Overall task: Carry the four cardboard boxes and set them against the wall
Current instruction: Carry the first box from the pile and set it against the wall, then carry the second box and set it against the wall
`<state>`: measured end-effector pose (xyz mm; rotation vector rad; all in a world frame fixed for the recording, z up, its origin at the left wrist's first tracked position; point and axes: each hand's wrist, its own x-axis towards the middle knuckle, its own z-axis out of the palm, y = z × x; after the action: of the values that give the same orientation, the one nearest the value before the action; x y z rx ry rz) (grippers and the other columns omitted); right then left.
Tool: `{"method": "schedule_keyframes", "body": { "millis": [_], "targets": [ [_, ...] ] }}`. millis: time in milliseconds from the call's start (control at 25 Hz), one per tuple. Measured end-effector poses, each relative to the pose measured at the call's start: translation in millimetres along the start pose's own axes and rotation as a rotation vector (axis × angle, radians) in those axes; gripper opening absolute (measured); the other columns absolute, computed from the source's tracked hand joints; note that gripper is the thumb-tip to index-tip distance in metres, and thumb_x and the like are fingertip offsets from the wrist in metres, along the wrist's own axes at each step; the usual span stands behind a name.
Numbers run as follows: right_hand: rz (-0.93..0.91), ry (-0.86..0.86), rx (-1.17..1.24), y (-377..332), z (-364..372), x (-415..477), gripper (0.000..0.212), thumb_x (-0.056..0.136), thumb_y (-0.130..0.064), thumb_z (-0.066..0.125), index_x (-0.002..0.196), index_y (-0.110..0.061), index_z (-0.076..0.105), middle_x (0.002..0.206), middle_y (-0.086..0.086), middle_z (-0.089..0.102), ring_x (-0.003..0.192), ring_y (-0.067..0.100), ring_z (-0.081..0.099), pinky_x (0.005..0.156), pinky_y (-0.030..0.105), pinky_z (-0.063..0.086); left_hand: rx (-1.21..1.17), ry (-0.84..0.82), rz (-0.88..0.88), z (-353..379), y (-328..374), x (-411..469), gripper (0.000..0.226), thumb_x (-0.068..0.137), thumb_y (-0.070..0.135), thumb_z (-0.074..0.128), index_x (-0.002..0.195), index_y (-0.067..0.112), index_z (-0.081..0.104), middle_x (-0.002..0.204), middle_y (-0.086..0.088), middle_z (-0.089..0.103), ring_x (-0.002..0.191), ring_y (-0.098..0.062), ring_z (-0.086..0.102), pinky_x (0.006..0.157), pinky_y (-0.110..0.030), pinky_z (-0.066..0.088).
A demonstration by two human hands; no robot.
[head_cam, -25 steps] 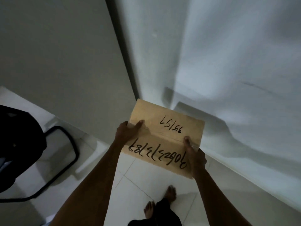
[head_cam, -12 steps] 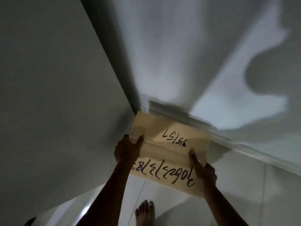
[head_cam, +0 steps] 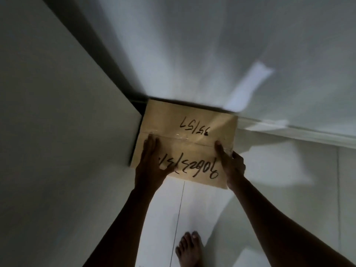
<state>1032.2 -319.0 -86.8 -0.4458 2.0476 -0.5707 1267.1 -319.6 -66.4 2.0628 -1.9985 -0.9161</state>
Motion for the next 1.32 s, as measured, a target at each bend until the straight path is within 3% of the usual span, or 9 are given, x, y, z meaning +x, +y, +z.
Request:
{"method": "schedule_keyframes", "body": {
  "millis": [120,200,320,400,480,720,1000,1200,1320],
  "targets": [
    [-0.045,-0.085,-0.04,-9.7,1.9,7.4,0.059,0.079,-0.073,0.062,0.107,-0.021,0.067,0.092,0.004,0.076,0.074,0.016,0.071,0.069,0.034,0.06,0.09,-0.024,-0.012,-5.5,-5.2,4.7,0.112,0.073,0.058,0.071,0.155,0.016,0.007,0.164,-0.007,0.007,0.15,-0.029,0.011,0.103,-0.049,0.047],
    [-0.07,-0.153,-0.09,-15.6,-5.5,7.8,0.071,0.083,-0.073,0.056,0.122,-0.013,0.061,0.107,0.01,0.076,0.085,0.024,0.073,0.079,0.039,0.061,0.155,-0.094,-0.021,-11.0,1.3,6.4,0.103,0.08,0.053,0.066,0.155,0.015,0.005,0.164,-0.008,0.002,0.15,-0.032,0.008,0.113,-0.053,0.034],
    [-0.004,-0.083,-0.103,-27.2,-54.1,-19.0,0.09,0.085,-0.073,0.053,0.147,-0.009,0.041,0.138,0.014,0.061,0.119,0.033,0.062,0.088,0.029,0.045,0.185,-0.176,-0.048,-31.5,47.4,-3.0,0.09,0.089,0.049,0.055,0.155,0.016,0.002,0.164,-0.008,-0.001,0.15,-0.034,0.005,0.118,-0.052,0.021],
    [0.063,-0.042,-0.025,-39.1,-117.7,-55.8,0.095,0.085,-0.073,0.052,0.154,-0.011,0.034,0.152,0.015,0.049,0.139,0.033,0.047,0.104,0.032,0.039,0.212,-0.218,0.034,-59.9,100.5,-15.2,0.087,0.09,0.05,0.053,0.154,0.014,0.006,0.164,-0.01,0.006,0.149,-0.035,0.009,0.118,-0.051,0.02],
    [0.077,0.024,-0.035,-50.2,-207.2,-100.5,0.095,0.086,-0.074,0.049,0.157,-0.013,0.031,0.157,0.014,0.042,0.146,0.03,0.039,0.116,0.036,0.031,0.255,-0.239,0.126,-98.8,169.2,-35.7,0.086,0.089,0.049,0.056,0.153,0.01,0.014,0.162,-0.015,0.016,0.146,-0.039,0.017,0.116,-0.052,0.021],
    [-0.009,0.195,-0.339,-35.4,-534.3,-265.7,0.086,0.094,-0.07,0.034,0.157,-0.012,0.028,0.158,0.015,0.038,0.15,0.03,0.028,0.124,0.047,0.015,0.327,-0.295,0.484,-171.9,460.1,-161.3,0.082,0.089,0.054,0.052,0.15,0.007,0.025,0.158,-0.017,0.028,0.145,-0.036,0.025,0.117,-0.05,0.024],
    [0.155,0.471,-0.216,73.5,-806.0,-361.9,0.09,0.091,-0.075,0.03,0.159,-0.017,0.023,0.163,0.017,0.029,0.154,0.033,0.019,0.126,0.048,0.009,0.36,-0.542,0.807,-77.9,759.5,-335.9,0.087,0.089,0.067,0.032,0.154,0.015,0.008,0.164,-0.005,0.006,0.151,-0.024,0.004,0.121,-0.037,0.005],
    [0.309,0.622,-0.06,170.0,-938.4,-340.3,0.093,0.089,-0.077,0.03,0.16,-0.017,0.021,0.164,0.016,0.027,0.154,0.033,0.019,0.126,0.049,0.011,0.448,-0.645,1.02,42.3,919.8,-384.6,0.086,0.089,0.068,0.03,0.154,0.018,0.007,0.164,-0.003,0.004,0.151,-0.022,0.002,0.12,-0.036,0.004],
    [0.384,0.708,0.028,223.4,-1013.9,-304.2,0.092,0.089,-0.075,0.035,0.159,-0.016,0.025,0.163,0.016,0.03,0.152,0.034,0.024,0.123,0.051,0.02,0.489,-0.687,1.082,124.3,1014.4,-398.9,0.084,0.09,0.066,0.033,0.154,0.016,0.01,0.164,-0.006,0.007,0.151,-0.025,0.004,0.122,-0.04,0.008]
  ]
}}
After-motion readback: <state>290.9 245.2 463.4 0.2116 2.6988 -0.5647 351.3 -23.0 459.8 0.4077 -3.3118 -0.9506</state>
